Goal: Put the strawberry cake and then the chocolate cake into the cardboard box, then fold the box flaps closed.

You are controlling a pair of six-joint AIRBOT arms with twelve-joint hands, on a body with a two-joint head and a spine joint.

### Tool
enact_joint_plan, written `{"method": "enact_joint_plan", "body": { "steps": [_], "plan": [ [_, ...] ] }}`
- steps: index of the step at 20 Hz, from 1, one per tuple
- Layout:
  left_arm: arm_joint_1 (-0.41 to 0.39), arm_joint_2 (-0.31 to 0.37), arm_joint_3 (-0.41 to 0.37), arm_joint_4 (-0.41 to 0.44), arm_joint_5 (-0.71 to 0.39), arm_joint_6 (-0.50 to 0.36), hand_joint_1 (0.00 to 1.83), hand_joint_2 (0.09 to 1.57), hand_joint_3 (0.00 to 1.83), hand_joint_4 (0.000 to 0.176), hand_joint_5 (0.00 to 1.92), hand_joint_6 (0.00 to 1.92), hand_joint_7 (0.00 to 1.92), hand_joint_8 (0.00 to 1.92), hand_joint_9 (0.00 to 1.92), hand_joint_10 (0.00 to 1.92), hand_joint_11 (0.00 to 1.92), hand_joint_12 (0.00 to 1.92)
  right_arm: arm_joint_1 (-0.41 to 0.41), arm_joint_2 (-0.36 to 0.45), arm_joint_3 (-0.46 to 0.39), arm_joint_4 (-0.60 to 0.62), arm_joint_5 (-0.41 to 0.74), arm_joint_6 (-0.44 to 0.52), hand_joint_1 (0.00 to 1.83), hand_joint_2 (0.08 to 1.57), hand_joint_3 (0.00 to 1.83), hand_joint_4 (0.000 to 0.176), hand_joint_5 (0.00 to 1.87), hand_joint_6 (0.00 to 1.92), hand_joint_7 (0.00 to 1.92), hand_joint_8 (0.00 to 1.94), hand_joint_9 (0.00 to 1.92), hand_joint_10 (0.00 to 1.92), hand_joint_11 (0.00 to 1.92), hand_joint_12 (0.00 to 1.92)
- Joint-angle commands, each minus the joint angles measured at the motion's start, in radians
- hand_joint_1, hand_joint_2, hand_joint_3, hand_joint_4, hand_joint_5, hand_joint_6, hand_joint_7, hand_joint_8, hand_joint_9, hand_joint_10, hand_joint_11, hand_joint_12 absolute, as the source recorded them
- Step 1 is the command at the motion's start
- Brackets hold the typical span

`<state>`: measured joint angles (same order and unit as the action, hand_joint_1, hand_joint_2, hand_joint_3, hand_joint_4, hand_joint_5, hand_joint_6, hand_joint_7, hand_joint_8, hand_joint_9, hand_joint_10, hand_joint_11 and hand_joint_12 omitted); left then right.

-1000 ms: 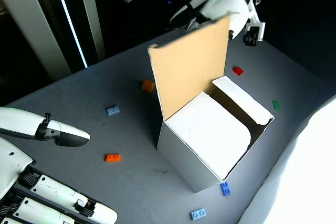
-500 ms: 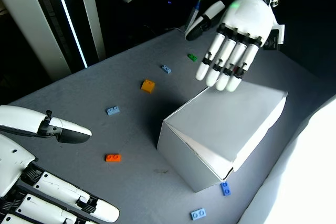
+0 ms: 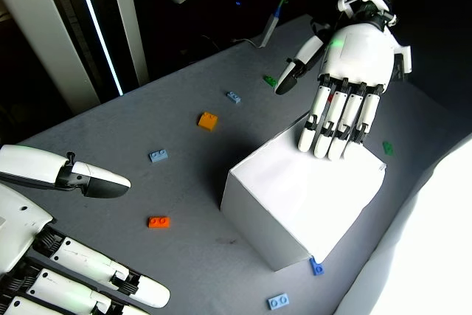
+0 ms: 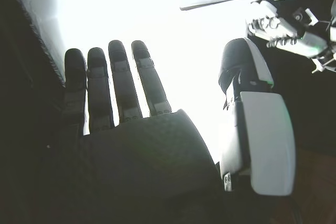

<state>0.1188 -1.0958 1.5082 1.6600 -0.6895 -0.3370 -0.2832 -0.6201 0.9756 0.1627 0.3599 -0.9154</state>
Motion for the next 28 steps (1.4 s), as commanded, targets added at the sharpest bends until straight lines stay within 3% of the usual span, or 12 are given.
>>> {"method": "enact_joint_plan", "body": {
  "steps": [1, 7, 11, 16, 19, 20, 23, 24, 25, 26, 27, 28],
  "plan": [
    [0.009, -0.008, 0.005, 0.005, 0.055, 0.005, 0.00, 1.18, 0.00, 0.000, 0.19, 0.00, 0.26, 0.00, 0.26, 0.01, 0.00, 0.82, 0.014, 0.015, 0.001, 0.004, 0.115, 0.003, 0.00, 1.14, 0.00, 0.000, 0.15, 0.01, 0.20, 0.00, 0.18, 0.01, 0.00, 0.45],
    [0.012, -0.007, 0.005, 0.008, 0.048, 0.005, 0.00, 1.19, 0.00, 0.000, 0.19, 0.00, 0.25, 0.00, 0.26, 0.01, 0.00, 0.78, 0.014, 0.015, 0.000, 0.003, 0.115, 0.003, 0.00, 1.15, 0.00, 0.000, 0.17, 0.01, 0.20, 0.00, 0.18, 0.01, 0.00, 0.45],
    [-0.024, 0.008, 0.003, 0.000, 0.034, 0.001, 0.00, 1.19, 0.00, 0.000, 0.19, 0.00, 0.25, 0.00, 0.25, 0.00, 0.00, 0.80, 0.014, 0.015, 0.000, 0.003, 0.115, 0.003, 0.00, 1.17, 0.00, 0.000, 0.15, 0.00, 0.15, 0.00, 0.14, 0.00, 0.00, 0.35],
    [-0.078, 0.034, 0.026, -0.002, 0.012, -0.009, 0.00, 1.18, 0.00, 0.000, 0.21, 0.01, 0.27, 0.00, 0.27, 0.01, 0.00, 0.81, 0.014, 0.015, -0.003, 0.002, 0.114, 0.003, 0.00, 1.16, 0.00, 0.000, 0.15, 0.00, 0.17, 0.00, 0.15, 0.00, 0.00, 0.42],
    [-0.109, 0.052, 0.047, 0.029, 0.000, -0.023, 0.00, 1.18, 0.00, 0.000, 0.28, 0.02, 0.38, 0.02, 0.36, 0.02, 0.00, 0.97, 0.014, 0.016, -0.003, -0.001, 0.113, 0.003, 0.00, 1.16, 0.00, 0.000, 0.33, 0.02, 0.42, 0.02, 0.36, 0.03, 0.00, 0.80],
    [-0.118, 0.057, 0.054, 0.047, -0.003, -0.032, 0.00, 1.19, 0.00, 0.000, 0.36, 0.03, 0.48, 0.03, 0.45, 0.04, 0.00, 1.18, 0.014, 0.016, -0.004, -0.001, 0.113, 0.003, 0.00, 1.17, 0.00, 0.000, 0.44, 0.04, 0.54, 0.04, 0.45, 0.05, 0.00, 0.92],
    [-0.129, 0.071, 0.082, 0.093, -0.017, -0.064, 0.05, 1.24, 0.00, 0.000, 0.57, 0.04, 0.72, 0.04, 0.70, 0.11, 0.11, 1.47, 0.014, 0.016, -0.004, -0.002, 0.113, 0.003, 0.00, 1.19, 0.00, 0.000, 0.76, 0.07, 0.85, 0.05, 0.74, 0.09, 0.07, 1.22],
    [-0.134, 0.076, 0.090, 0.110, -0.022, -0.072, 0.11, 1.24, 0.00, 0.000, 0.67, 0.03, 0.82, 0.03, 0.76, 0.22, 0.17, 1.53, 0.014, 0.016, -0.005, -0.002, 0.113, 0.003, 0.00, 1.20, 0.00, 0.000, 0.83, 0.09, 0.91, 0.06, 0.81, 0.12, 0.14, 1.27],
    [-0.141, 0.081, 0.099, 0.133, -0.029, -0.081, 0.13, 1.25, 0.00, 0.000, 0.80, 0.05, 0.94, 0.12, 0.70, 0.71, 0.28, 1.63, 0.014, 0.016, -0.005, -0.003, 0.113, 0.003, 0.00, 1.21, 0.00, 0.000, 0.97, 0.08, 1.04, 0.06, 0.91, 0.25, 0.28, 1.43],
    [-0.146, 0.085, 0.109, 0.158, -0.034, -0.089, 0.13, 1.25, 0.00, 0.000, 0.80, 0.05, 0.94, 0.12, 0.70, 0.71, 0.28, 1.63, 0.014, 0.016, -0.006, -0.004, 0.113, 0.003, 0.00, 1.21, 0.00, 0.000, 0.97, 0.08, 1.04, 0.06, 0.91, 0.25, 0.28, 1.43],
    [-0.149, 0.088, 0.118, 0.177, -0.040, -0.101, 0.16, 1.28, 0.00, 0.000, 0.94, 0.24, 0.81, 0.96, 0.62, 1.39, 0.35, 1.82, 0.014, 0.016, -0.006, -0.005, 0.113, 0.003, 0.00, 1.23, 0.00, 0.000, 1.12, 0.07, 1.18, 0.09, 0.79, 0.88, 0.33, 1.74],
    [-0.151, 0.092, 0.130, 0.187, -0.049, -0.110, 0.16, 1.28, 0.00, 0.000, 0.94, 0.24, 0.81, 0.96, 0.62, 1.39, 0.35, 1.82, 0.014, 0.016, -0.007, -0.007, 0.113, 0.003, 0.00, 1.23, 0.00, 0.000, 1.12, 0.07, 1.18, 0.09, 0.79, 0.88, 0.33, 1.74]
  ]
}}
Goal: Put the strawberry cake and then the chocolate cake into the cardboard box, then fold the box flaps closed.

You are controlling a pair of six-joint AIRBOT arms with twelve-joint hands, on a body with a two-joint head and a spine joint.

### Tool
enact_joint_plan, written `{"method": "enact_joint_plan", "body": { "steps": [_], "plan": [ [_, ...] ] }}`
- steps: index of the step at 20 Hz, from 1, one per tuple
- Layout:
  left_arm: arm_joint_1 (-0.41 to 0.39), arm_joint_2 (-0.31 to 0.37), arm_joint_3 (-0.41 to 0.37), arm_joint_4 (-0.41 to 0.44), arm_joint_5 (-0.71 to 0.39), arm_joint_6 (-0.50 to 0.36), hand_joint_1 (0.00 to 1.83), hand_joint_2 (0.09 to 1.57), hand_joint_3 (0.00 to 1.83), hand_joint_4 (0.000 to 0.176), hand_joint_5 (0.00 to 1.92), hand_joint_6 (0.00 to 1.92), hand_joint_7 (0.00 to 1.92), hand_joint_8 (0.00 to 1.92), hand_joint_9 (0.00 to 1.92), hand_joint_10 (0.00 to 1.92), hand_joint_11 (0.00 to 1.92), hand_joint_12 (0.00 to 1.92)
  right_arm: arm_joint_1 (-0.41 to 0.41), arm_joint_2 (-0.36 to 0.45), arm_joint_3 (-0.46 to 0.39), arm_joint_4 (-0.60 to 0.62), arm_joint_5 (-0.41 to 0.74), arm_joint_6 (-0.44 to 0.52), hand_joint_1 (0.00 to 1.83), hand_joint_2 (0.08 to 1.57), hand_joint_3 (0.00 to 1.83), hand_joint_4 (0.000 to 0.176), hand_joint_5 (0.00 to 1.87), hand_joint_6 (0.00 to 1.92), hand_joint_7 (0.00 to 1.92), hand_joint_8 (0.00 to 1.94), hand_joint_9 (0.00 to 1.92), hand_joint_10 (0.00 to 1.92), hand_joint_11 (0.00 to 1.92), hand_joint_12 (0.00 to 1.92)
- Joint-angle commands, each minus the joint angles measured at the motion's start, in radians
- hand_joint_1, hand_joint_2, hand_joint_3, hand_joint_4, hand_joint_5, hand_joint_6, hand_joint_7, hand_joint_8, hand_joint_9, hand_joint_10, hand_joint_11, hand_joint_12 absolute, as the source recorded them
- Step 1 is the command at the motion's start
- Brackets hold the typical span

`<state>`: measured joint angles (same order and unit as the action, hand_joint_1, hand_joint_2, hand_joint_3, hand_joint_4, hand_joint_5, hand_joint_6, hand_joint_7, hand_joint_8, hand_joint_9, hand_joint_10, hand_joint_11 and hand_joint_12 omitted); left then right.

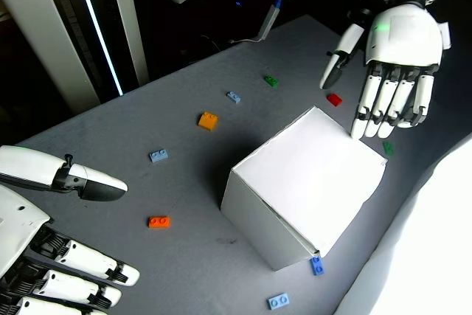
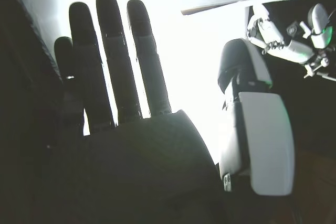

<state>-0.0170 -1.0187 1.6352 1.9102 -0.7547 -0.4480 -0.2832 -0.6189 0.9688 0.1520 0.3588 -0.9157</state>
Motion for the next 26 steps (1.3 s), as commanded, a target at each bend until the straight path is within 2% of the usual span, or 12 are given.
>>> {"method": "enact_joint_plan", "body": {
  "steps": [1, 2, 4, 6, 9, 10, 11, 12, 13, 18, 23, 26],
  "plan": [
    [-0.020, 0.018, 0.012, -0.047, 0.008, -0.011, 0.24, 1.30, 0.00, 0.000, 0.95, 0.45, 0.85, 1.14, 0.67, 1.51, 0.39, 1.86, 0.014, 0.015, 0.000, 0.003, 0.114, 0.003, 0.00, 1.23, 0.00, 0.000, 1.15, 0.08, 1.24, 0.11, 0.81, 1.00, 0.37, 1.80],
    [-0.026, 0.022, 0.017, -0.026, 0.002, -0.020, 0.26, 1.36, 0.00, 0.000, 0.89, 0.93, 0.90, 1.26, 0.75, 1.63, 0.48, 1.91, 0.014, 0.015, -0.001, 0.002, 0.114, 0.003, 0.00, 1.23, 0.00, 0.000, 1.06, 0.93, 1.17, 0.92, 0.90, 1.45, 0.52, 1.89],
    [-0.029, 0.030, 0.022, -0.020, -0.018, -0.028, 0.16, 1.41, 0.01, 0.000, 0.92, 1.30, 1.03, 1.32, 0.93, 1.68, 0.71, 1.92, 0.014, 0.015, -0.002, 0.001, 0.114, 0.003, 0.00, 1.24, 0.00, 0.000, 1.12, 1.42, 1.20, 1.55, 1.06, 1.84, 0.78, 1.92],
    [-0.031, 0.039, 0.023, -0.014, -0.055, -0.044, 0.26, 1.41, 0.00, 0.000, 0.92, 1.40, 1.09, 1.42, 1.01, 1.74, 0.87, 1.92, 0.014, 0.015, -0.003, 0.000, 0.113, 0.003, 0.00, 1.26, 0.00, 0.000, 1.13, 1.72, 1.23, 1.82, 1.19, 1.92, 1.06, 1.92],
    [-0.032, 0.055, 0.008, -0.026, -0.113, -0.053, 0.31, 1.42, 0.00, 0.000, 0.96, 1.54, 1.14, 1.52, 1.10, 1.77, 1.00, 1.92, 0.015, 0.015, -0.004, -0.001, 0.113, 0.003, 0.02, 1.32, 0.01, 0.000, 1.15, 1.85, 1.29, 1.92, 1.31, 1.92, 1.25, 1.92],
    [-0.032, 0.067, -0.008, -0.043, -0.150, -0.053, 0.26, 1.48, 0.02, 0.000, 0.99, 1.69, 1.16, 1.65, 1.13, 1.87, 1.12, 1.92, 0.015, 0.015, -0.004, -0.002, 0.113, 0.003, 0.06, 1.42, 0.00, 0.000, 1.19, 1.92, 1.33, 1.94, 1.37, 1.92, 1.32, 1.92],
    [-0.031, 0.077, -0.022, -0.059, -0.183, -0.053, 0.25, 1.50, 0.02, 0.000, 1.00, 1.69, 1.16, 1.65, 1.13, 1.87, 1.12, 1.92, 0.015, 0.015, -0.005, -0.002, 0.112, 0.003, 0.09, 1.44, 0.00, 0.061, 1.21, 1.92, 1.34, 1.94, 1.37, 1.92, 1.33, 1.92],
    [-0.028, 0.086, -0.038, -0.065, -0.207, -0.053, 0.26, 1.51, 0.02, 0.000, 1.00, 1.72, 1.16, 1.69, 1.13, 1.90, 1.11, 1.92, 0.015, 0.015, -0.005, -0.002, 0.112, 0.003, 0.12, 1.46, 0.00, 0.153, 1.21, 1.92, 1.34, 1.94, 1.36, 1.92, 1.33, 1.92],
    [-0.023, 0.097, -0.058, -0.075, -0.233, -0.053, 0.31, 1.52, 0.02, 0.000, 1.00, 1.77, 1.15, 1.74, 1.13, 1.92, 1.12, 1.92, 0.015, 0.015, -0.006, -0.003, 0.112, 0.003, 0.15, 1.47, 0.00, 0.171, 1.19, 1.92, 1.34, 1.94, 1.35, 1.92, 1.32, 1.92],
    [-0.006, 0.139, -0.129, -0.095, -0.273, -0.055, 0.33, 1.52, 0.01, 0.000, 0.99, 1.85, 1.12, 1.82, 1.13, 1.92, 1.11, 1.92, 0.015, 0.015, -0.006, -0.007, 0.110, 0.003, 0.09, 1.50, 0.01, 0.176, 1.14, 1.92, 1.25, 1.94, 1.28, 1.92, 1.28, 1.92],
    [0.006, 0.145, -0.098, -0.089, -0.274, -0.061, 0.34, 1.51, 0.00, 0.000, 0.97, 1.70, 1.11, 1.71, 1.09, 1.92, 1.07, 1.92, 0.015, 0.015, -0.007, -0.010, 0.106, 0.003, 0.16, 1.49, 0.00, 0.176, 1.13, 1.92, 1.25, 1.94, 1.26, 1.92, 1.24, 1.92],
    [0.007, 0.141, -0.063, -0.088, -0.281, -0.052, 0.33, 1.51, 0.00, 0.000, 0.99, 1.77, 1.12, 1.72, 1.10, 1.92, 1.11, 1.92, 0.015, 0.015, -0.009, -0.020, 0.106, 0.003, 0.19, 1.50, 0.00, 0.176, 1.12, 1.92, 1.24, 1.94, 1.26, 1.92, 1.23, 1.92]
  ]
}}
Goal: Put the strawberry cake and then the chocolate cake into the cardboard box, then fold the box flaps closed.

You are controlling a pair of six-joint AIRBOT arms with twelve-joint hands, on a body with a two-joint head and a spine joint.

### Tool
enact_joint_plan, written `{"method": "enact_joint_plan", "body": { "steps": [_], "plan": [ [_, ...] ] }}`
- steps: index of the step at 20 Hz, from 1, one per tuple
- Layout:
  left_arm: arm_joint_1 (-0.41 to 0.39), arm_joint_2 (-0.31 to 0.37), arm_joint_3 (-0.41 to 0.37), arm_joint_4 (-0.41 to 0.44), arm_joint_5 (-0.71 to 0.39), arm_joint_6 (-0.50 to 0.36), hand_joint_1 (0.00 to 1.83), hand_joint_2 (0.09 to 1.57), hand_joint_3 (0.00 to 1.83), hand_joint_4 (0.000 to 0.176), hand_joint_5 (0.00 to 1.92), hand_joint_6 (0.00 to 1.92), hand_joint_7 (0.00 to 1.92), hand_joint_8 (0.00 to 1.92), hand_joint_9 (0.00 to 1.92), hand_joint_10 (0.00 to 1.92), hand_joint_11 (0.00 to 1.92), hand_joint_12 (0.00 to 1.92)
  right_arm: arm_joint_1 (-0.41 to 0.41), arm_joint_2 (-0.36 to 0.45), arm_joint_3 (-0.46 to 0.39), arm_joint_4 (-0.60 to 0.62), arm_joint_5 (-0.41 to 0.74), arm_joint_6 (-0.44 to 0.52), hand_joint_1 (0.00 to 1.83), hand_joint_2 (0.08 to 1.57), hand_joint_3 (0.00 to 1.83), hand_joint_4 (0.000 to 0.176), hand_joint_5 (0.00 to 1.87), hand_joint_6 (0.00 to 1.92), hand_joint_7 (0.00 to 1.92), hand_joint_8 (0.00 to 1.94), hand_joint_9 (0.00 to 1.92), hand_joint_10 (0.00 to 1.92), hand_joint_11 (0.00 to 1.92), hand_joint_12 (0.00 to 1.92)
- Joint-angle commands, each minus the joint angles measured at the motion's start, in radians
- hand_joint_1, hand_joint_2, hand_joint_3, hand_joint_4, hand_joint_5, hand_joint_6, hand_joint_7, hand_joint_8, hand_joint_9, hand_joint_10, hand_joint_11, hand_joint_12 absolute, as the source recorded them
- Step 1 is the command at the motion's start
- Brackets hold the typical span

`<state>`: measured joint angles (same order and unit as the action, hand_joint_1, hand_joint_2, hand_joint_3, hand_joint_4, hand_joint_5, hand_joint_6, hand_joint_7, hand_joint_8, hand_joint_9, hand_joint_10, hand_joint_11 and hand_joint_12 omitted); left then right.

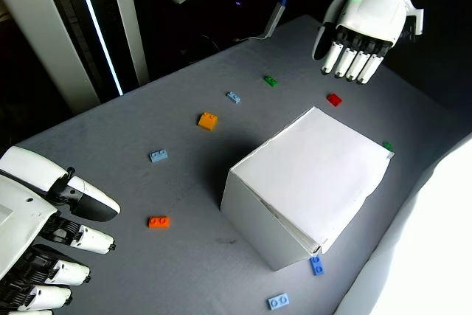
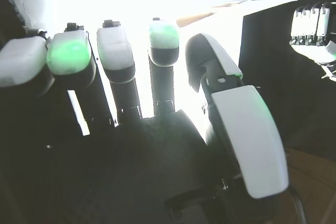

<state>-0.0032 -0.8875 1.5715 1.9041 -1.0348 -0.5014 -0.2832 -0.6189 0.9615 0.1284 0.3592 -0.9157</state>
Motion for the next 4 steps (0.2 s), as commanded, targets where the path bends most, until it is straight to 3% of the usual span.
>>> {"method": "enact_joint_plan", "body": {
  "steps": [1, 2, 4],
  "plan": [
    [-0.007, 0.009, 0.002, -0.081, -0.001, 0.002, 0.31, 1.50, 0.00, 0.000, 0.99, 1.73, 1.12, 1.70, 1.10, 1.91, 1.10, 1.92, 0.015, 0.015, -0.003, -0.002, 0.107, 0.003, 0.19, 1.50, 0.00, 0.175, 1.12, 1.92, 1.24, 1.94, 1.25, 1.92, 1.22, 1.92],
    [-0.009, 0.009, -0.002, -0.081, -0.001, 0.001, 0.29, 1.51, 0.00, 0.000, 0.99, 1.69, 1.11, 1.69, 1.09, 1.91, 1.09, 1.92, 0.015, 0.015, -0.003, -0.015, 0.111, 0.003, 0.18, 1.51, 0.00, 0.176, 1.13, 1.92, 1.25, 1.94, 1.26, 1.92, 1.24, 1.92],
    [-0.015, 0.013, -0.012, -0.081, -0.001, 0.000, 0.33, 1.52, 0.00, 0.000, 0.99, 1.79, 1.12, 1.73, 1.10, 1.92, 1.10, 1.92, 0.015, 0.014, -0.004, -0.096, 0.117, 0.005, 0.20, 1.53, 0.01, 0.176, 1.15, 1.92, 1.25, 1.94, 1.27, 1.92, 1.28, 1.92]
  ]
}}
